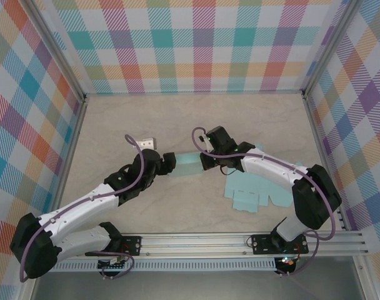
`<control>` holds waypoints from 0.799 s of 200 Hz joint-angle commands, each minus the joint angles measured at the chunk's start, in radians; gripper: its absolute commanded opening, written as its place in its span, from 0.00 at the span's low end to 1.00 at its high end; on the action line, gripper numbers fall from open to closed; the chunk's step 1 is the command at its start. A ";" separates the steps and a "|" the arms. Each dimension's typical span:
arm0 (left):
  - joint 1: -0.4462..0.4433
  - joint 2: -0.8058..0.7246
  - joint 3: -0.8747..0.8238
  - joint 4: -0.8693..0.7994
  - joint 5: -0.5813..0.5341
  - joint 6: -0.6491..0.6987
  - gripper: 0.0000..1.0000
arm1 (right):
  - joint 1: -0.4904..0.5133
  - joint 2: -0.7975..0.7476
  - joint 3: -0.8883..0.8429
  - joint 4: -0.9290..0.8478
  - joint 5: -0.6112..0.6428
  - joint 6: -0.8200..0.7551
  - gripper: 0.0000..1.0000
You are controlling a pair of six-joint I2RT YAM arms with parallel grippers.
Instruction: Fold the paper box
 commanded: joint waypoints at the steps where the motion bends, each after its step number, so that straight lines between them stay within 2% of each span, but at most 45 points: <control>1: -0.002 0.065 0.070 -0.049 -0.079 -0.058 0.87 | 0.014 0.004 -0.007 -0.043 -0.011 0.008 0.00; 27: 0.016 0.173 0.124 -0.050 -0.053 -0.066 0.85 | 0.016 0.006 -0.005 -0.046 -0.008 0.007 0.00; 53: 0.031 0.261 0.142 -0.049 -0.032 -0.092 0.79 | 0.017 0.006 -0.005 -0.047 -0.002 0.009 0.00; 108: 0.031 0.311 0.053 -0.015 -0.048 -0.157 0.71 | 0.017 0.002 -0.016 -0.039 -0.006 0.025 0.00; 133: 0.029 0.329 0.000 0.005 -0.057 -0.175 0.67 | 0.017 -0.015 -0.018 -0.042 -0.014 0.038 0.13; 160: 0.022 0.351 -0.043 0.048 -0.065 -0.206 0.62 | 0.017 -0.063 -0.018 -0.049 -0.021 0.063 0.33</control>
